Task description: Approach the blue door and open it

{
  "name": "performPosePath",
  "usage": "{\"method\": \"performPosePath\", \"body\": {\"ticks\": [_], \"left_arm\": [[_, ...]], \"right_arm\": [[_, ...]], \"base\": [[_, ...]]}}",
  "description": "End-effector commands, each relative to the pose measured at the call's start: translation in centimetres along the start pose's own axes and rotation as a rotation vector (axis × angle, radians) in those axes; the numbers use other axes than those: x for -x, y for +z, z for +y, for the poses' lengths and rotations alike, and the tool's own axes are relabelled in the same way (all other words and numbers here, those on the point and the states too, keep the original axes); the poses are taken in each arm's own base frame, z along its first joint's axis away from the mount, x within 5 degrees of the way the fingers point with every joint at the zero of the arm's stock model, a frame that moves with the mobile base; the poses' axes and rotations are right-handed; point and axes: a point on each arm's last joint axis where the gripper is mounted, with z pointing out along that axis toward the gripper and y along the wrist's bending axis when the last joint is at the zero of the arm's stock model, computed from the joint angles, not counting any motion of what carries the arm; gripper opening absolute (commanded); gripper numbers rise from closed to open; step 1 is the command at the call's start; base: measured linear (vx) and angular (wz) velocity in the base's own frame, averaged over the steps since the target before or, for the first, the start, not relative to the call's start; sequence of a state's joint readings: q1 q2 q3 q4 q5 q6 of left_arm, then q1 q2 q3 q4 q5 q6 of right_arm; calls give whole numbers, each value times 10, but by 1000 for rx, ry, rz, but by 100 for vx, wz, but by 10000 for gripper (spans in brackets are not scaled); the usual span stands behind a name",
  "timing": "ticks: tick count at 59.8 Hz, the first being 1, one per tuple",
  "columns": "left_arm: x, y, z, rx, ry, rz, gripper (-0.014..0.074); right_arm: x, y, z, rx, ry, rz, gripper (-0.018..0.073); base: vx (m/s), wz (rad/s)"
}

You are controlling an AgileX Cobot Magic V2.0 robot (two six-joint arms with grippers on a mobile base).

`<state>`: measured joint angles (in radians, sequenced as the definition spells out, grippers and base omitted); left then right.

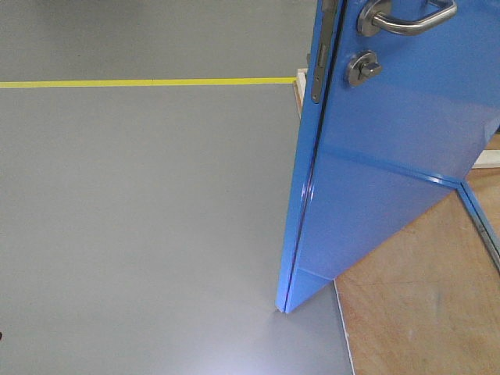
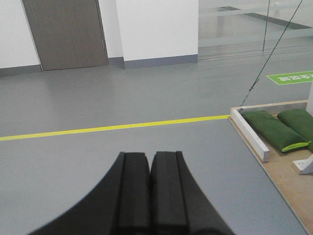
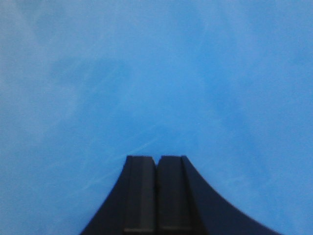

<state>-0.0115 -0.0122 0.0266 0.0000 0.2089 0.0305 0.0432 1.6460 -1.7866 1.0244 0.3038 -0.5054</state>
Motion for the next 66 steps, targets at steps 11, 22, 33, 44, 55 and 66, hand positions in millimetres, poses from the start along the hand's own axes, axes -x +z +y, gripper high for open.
{"method": "performPosePath", "body": {"ticks": [11, 22, 33, 44, 55, 66], "left_arm": [[6, -1, 0, -5, -2, -92, 70], [6, -1, 0, -5, -2, -92, 70], [6, -1, 0, -5, -2, -92, 70], [6, -1, 0, -5, -2, -92, 70], [6, -1, 0, -5, -2, -92, 70], [6, -1, 0, -5, -2, -92, 70]], "right_arm": [[23, -13, 12, 3, -3, -109, -8], [23, -13, 12, 3, -3, -109, -8], [23, -13, 12, 3, -3, -109, -8], [23, -13, 12, 3, -3, -109, -8], [23, -13, 12, 3, -3, -109, -8], [23, -13, 12, 3, -3, -109, -8]], "base": [[0, 0], [0, 0], [0, 0], [0, 0], [0, 0], [0, 0]]}}
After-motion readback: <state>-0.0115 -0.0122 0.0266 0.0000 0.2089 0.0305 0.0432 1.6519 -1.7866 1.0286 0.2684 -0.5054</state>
